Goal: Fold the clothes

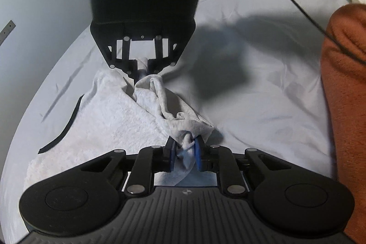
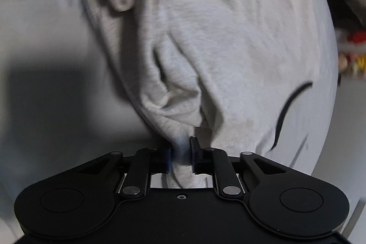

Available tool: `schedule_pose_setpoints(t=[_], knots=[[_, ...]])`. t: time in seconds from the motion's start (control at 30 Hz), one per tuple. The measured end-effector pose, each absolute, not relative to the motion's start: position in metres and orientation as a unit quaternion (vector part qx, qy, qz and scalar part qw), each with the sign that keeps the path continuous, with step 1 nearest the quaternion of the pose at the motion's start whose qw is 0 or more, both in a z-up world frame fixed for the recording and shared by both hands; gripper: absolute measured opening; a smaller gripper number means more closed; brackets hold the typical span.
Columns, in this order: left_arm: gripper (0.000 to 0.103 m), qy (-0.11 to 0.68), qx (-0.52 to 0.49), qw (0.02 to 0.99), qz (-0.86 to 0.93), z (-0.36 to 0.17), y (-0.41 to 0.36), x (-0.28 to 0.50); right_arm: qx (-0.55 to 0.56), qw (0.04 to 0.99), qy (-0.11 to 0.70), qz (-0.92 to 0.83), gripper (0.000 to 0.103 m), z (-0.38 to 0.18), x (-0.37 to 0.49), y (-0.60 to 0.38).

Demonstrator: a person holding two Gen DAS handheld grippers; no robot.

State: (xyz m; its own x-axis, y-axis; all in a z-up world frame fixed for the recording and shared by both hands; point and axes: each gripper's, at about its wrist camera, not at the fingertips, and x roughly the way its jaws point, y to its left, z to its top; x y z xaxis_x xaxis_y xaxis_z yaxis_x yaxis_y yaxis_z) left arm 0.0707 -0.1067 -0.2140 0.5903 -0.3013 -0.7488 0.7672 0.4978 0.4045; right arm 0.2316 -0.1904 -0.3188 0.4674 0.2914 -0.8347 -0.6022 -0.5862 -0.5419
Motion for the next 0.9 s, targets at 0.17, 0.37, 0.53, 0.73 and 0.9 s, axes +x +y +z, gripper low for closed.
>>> schedule_pose_setpoints(t=[0.17, 0.37, 0.53, 0.73, 0.9], knots=[[0.015, 0.309, 0.360, 0.813, -0.338, -0.208, -0.101, 0.065, -0.728, 0.438, 0.136, 0.510, 0.009, -0.299, 0.225, -0.183], [0.014, 0.305, 0.336, 0.824, -0.339, -0.200, -0.094, 0.050, -0.715, 0.424, 0.197, 0.520, 0.006, -0.267, 0.202, -0.186], [0.014, 0.294, 0.306, 0.833, -0.357, -0.182, -0.091, 0.021, -0.699, 0.436, 0.232, 0.517, 0.005, -0.234, 0.181, -0.193], [0.014, 0.291, 0.282, 0.834, -0.374, -0.172, -0.083, -0.004, -0.682, 0.440, 0.264, 0.521, 0.005, -0.212, 0.159, -0.189], [0.014, 0.297, 0.239, 0.849, -0.366, -0.163, -0.064, 0.001, -0.668, 0.466, 0.270, 0.513, 0.005, -0.192, 0.163, -0.174]])
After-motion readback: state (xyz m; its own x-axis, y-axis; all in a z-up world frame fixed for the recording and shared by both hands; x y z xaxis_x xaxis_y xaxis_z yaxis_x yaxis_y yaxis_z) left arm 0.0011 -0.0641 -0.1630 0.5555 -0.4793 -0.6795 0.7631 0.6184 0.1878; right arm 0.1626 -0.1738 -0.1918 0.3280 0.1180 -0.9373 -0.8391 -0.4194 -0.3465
